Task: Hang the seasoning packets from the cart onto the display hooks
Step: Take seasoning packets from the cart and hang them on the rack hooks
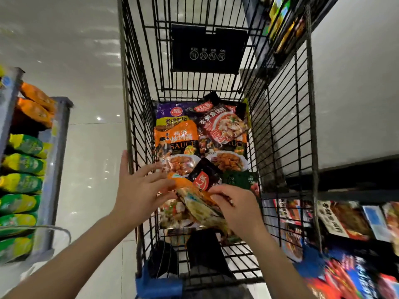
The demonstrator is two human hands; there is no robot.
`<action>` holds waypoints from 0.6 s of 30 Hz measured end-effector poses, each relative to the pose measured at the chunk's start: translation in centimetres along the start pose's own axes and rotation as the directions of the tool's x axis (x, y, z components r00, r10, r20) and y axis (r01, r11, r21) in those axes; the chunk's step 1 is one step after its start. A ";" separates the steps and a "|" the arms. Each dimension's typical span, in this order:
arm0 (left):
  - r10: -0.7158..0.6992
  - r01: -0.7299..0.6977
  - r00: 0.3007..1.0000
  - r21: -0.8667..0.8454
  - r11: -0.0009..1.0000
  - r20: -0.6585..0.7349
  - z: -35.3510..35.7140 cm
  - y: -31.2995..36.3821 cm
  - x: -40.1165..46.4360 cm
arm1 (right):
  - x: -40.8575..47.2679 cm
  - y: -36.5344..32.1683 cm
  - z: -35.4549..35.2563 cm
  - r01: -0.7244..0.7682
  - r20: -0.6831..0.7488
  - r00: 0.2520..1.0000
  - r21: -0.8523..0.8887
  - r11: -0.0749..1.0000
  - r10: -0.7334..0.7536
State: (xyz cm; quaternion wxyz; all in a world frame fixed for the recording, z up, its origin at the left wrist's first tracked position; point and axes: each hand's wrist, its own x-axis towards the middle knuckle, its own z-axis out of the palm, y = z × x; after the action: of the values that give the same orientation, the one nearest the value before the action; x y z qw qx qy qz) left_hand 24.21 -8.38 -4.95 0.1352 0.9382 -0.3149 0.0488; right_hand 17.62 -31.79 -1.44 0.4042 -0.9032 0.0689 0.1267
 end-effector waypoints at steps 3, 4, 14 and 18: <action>0.057 -0.057 0.996 -0.002 0.998 -0.061 0.2 0.9 -0.6 | 0.3 -0.8 -1.0 0.033 0.034 0.999 0.034 0.999 -0.034; 0.030 -0.032 0.996 -0.029 0.999 -0.088 0.3 1.2 -0.8 | 0.4 -1.0 -1.2 0.052 0.061 0.997 0.039 0.998 -0.054; -0.075 0.055 0.990 -0.160 0.986 -0.119 0.3 1.5 -2.0 | 4.0 0.2 -2.8 -0.066 0.211 0.977 0.268 0.961 0.008; -0.100 0.096 0.994 -0.074 0.993 -0.052 0.2 1.7 -2.1 | 9.0 4.8 -3.4 -0.214 0.225 0.964 0.346 0.913 0.141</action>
State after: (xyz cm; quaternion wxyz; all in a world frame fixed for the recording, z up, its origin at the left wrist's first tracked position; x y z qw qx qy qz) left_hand 21.51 -8.52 -5.10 0.1798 0.9454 -0.2659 0.0569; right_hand 25.73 -37.68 -5.22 0.5575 -0.7847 0.1335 0.2357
